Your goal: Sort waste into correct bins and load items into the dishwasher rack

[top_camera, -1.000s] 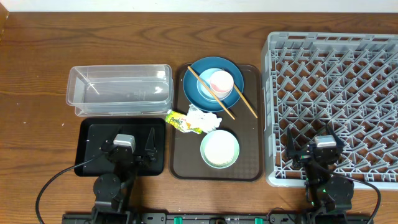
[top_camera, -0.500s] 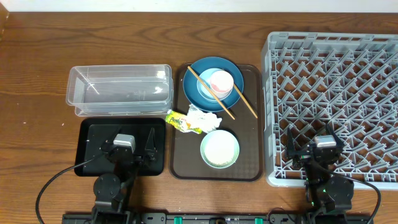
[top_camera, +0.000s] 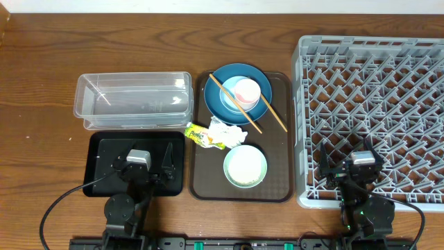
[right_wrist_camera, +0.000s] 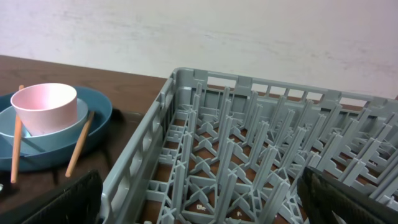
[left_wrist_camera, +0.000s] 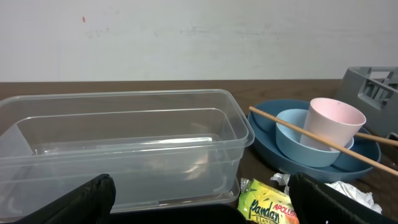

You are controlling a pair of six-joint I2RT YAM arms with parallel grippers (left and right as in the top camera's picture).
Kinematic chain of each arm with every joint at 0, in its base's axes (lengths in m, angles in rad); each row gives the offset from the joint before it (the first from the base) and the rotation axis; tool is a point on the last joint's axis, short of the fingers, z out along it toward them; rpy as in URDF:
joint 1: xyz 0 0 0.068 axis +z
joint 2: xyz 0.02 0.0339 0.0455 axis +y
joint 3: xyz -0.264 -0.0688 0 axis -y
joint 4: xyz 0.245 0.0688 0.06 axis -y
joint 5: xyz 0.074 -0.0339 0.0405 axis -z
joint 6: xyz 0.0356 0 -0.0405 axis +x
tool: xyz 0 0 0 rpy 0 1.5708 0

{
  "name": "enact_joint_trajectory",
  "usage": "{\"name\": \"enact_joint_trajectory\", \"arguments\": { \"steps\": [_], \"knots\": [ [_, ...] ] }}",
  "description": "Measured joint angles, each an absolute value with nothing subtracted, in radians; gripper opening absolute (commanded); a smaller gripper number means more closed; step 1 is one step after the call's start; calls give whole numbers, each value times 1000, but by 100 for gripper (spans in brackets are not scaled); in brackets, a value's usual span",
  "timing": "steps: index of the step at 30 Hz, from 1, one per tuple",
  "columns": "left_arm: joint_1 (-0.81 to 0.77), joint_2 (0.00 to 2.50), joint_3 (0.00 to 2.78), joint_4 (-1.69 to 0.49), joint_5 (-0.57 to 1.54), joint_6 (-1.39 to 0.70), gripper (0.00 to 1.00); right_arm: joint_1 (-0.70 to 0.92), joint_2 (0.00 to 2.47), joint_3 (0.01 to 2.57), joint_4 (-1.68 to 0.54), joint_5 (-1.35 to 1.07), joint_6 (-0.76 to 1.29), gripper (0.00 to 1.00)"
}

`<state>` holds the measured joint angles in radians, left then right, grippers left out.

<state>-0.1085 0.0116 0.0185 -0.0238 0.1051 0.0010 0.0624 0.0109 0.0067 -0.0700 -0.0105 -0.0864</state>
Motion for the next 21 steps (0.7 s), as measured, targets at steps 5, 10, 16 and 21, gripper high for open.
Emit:
{"name": "enact_joint_trajectory", "arguments": {
  "steps": [5, 10, 16, 21],
  "knots": [
    [-109, 12, 19, -24, 105, 1, 92, 62, 11, 7, -70, -10, -86, 99],
    [-109, 12, 19, -24, 105, 1, 92, 62, 11, 7, -70, -10, -86, 99],
    [-109, 12, 19, -23, 105, 1, 92, 62, 11, 7, -70, -10, -86, 99],
    [-109, 12, 19, -9, 141, -1, 92, 62, 11, 7, -70, -10, -86, 99]
  ]
}}
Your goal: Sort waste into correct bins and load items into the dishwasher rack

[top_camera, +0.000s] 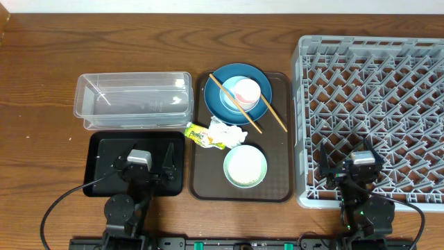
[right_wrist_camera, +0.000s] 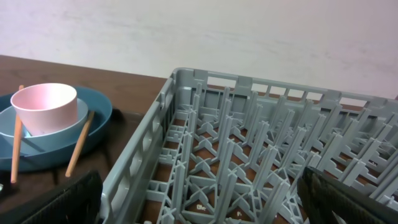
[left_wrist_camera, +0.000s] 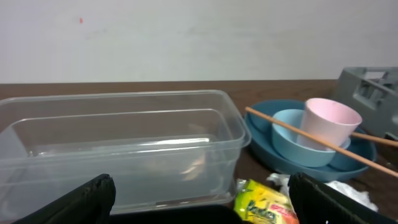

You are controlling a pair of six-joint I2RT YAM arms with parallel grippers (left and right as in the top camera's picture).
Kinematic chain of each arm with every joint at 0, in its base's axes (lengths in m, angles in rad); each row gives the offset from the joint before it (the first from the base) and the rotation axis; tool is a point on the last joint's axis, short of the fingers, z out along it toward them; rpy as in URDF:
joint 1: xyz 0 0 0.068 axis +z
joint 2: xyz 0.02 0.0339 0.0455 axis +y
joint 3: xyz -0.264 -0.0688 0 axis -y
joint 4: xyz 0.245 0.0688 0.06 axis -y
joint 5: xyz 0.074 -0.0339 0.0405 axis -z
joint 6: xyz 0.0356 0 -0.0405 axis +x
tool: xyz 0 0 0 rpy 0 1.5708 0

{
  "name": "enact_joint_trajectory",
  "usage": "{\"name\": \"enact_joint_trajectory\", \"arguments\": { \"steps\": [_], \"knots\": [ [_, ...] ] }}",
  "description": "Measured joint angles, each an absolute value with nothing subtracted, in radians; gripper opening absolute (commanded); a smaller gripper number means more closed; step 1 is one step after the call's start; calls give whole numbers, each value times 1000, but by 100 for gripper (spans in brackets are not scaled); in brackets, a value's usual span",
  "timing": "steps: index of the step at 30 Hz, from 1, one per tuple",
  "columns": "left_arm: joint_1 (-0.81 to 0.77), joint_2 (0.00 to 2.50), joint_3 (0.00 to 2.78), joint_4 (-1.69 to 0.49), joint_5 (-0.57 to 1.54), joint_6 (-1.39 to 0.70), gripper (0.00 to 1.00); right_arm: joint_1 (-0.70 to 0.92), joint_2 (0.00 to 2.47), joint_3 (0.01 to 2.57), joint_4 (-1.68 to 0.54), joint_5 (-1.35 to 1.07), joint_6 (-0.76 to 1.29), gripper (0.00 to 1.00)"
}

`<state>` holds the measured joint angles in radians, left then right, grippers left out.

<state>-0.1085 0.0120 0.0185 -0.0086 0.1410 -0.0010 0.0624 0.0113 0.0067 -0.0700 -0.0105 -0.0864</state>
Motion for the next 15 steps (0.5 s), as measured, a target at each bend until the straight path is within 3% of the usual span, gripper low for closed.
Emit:
{"name": "enact_joint_trajectory", "arguments": {
  "steps": [7, 15],
  "knots": [
    [-109, 14, 72, -23, 285, -178, 92, 62, 11, 7, -70, -10, -87, 99],
    [-109, 156, 441, -187, 587, -388, 92, 62, 11, 7, -70, -10, -86, 99]
  ]
}}
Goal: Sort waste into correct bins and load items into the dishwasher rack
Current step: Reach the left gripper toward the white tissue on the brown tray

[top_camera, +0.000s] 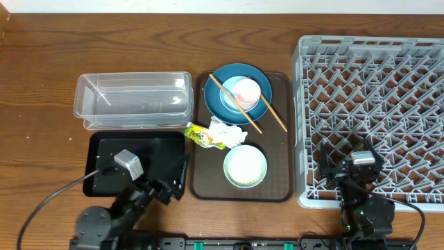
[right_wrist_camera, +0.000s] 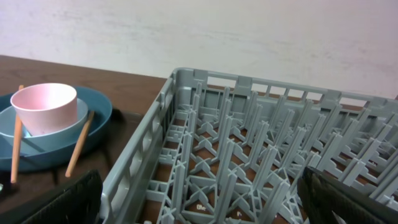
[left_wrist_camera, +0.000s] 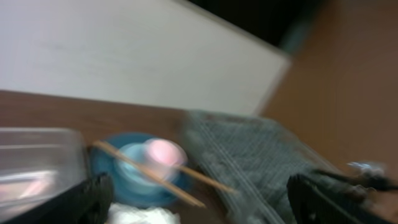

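A brown tray (top_camera: pixel 277 187) carries a blue plate (top_camera: pixel 263 78) with a blue bowl, a pink cup (top_camera: pixel 246 89) and two chopsticks (top_camera: pixel 236 104) across them. The tray also holds a pale green bowl (top_camera: pixel 245 167) and crumpled white tissue (top_camera: pixel 227 132). A yellow wrapper (top_camera: pixel 199 135) lies over its left rim. My left gripper (top_camera: pixel 173 182) is open over the right end of the black bin (top_camera: pixel 104 149) and angled toward the tray. Its blurred view shows the cup (left_wrist_camera: pixel 163 151) and the rack (left_wrist_camera: pixel 249 162). My right gripper (top_camera: pixel 347 158) is open over the grey rack (top_camera: pixel 374 90).
A clear plastic bin (top_camera: pixel 132 101) stands behind the black bin, left of the tray. The rack fills the right side of the table. Cables trail from both arm bases at the front edge.
My left arm has swung from facing the clear bin to pointing right toward the tray. Its wrist view is now blurred and shows the plate and rack. The right arm has not moved.
Both grippers stood open at the front, the left facing the clear bin and the right over the rack. Then the left wrist view had shifted slightly right. Now the left gripper has turned toward the tray. No object has moved.
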You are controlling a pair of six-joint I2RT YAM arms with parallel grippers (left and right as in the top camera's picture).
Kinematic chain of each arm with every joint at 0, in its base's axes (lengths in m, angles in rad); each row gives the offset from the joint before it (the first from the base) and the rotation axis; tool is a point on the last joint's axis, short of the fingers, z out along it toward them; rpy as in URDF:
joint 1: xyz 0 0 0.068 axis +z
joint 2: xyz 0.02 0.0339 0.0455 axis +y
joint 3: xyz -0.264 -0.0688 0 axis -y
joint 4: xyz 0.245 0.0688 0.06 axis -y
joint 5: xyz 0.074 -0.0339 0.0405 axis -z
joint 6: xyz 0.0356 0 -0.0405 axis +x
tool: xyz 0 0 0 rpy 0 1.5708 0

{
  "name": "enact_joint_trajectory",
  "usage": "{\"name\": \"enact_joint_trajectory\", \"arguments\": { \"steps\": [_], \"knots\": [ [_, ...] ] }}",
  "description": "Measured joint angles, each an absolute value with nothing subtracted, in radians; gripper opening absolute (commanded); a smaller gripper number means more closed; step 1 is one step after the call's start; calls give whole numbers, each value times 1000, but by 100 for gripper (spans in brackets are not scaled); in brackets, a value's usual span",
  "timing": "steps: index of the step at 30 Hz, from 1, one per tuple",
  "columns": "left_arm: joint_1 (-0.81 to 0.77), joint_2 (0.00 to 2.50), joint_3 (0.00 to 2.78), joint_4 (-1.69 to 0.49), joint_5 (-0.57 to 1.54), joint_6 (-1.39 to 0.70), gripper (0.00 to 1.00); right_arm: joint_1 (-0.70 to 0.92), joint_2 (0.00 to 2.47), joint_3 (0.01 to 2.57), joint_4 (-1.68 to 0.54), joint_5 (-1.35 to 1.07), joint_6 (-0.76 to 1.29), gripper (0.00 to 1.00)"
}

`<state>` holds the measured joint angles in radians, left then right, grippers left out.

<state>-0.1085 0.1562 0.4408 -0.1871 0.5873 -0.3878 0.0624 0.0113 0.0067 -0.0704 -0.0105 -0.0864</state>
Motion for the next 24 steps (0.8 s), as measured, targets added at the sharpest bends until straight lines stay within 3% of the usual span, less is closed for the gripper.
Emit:
{"name": "enact_joint_trajectory", "arguments": {
  "steps": [6, 11, 19, 21, 24],
  "knots": [
    [-113, 442, 746, -393, 881, -422, 92, 62, 12, 7, -70, -10, -86, 99],
    [-113, 669, 920, -408, 1111, -423, 92, 62, 13, 7, -70, -10, -86, 99],
    [-113, 864, 946, -380, 1208, -427, 90, 62, 13, 7, -70, -10, -86, 99],
    [-113, 905, 946, -335, 1201, -440, 71, 62, 13, 7, -70, -10, -86, 99],
    [-113, 959, 947, -313, 1190, -449, 56, 62, 13, 7, -70, -9, -86, 99]
  ]
}}
